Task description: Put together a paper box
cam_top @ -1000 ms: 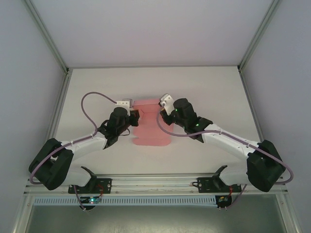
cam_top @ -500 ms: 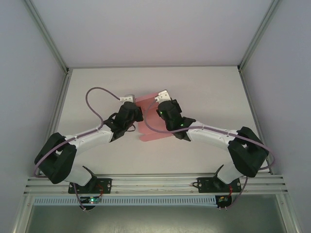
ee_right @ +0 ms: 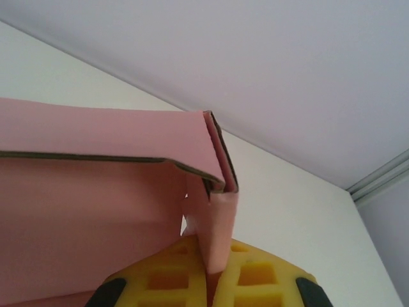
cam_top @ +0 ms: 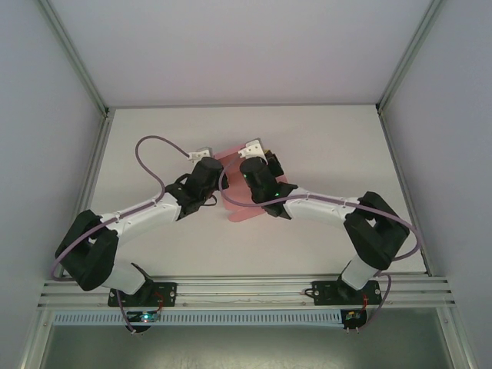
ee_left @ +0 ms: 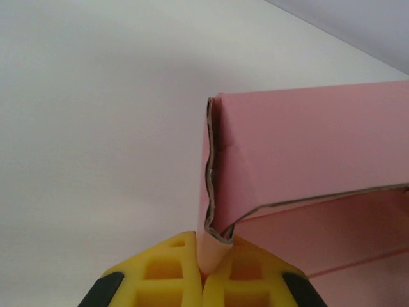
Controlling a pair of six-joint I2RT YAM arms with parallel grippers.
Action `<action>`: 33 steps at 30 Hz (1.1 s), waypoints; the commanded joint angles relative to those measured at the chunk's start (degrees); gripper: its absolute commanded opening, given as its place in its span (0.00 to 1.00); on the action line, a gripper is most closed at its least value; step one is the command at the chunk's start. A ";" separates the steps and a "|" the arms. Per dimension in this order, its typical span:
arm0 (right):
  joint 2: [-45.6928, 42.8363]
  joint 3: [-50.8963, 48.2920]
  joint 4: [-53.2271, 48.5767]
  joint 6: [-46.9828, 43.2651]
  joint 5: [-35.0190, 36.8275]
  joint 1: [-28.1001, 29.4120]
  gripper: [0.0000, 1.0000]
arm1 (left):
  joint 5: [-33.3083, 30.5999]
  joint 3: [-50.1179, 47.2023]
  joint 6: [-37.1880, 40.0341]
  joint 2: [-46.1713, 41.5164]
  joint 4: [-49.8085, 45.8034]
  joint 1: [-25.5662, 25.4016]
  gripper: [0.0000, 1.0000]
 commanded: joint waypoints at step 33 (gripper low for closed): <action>-10.21 -7.68 -3.58 6.12 -37.55 -14.05 0.08 | 4.31 -1.71 3.97 -2.04 -2.96 1.64 0.00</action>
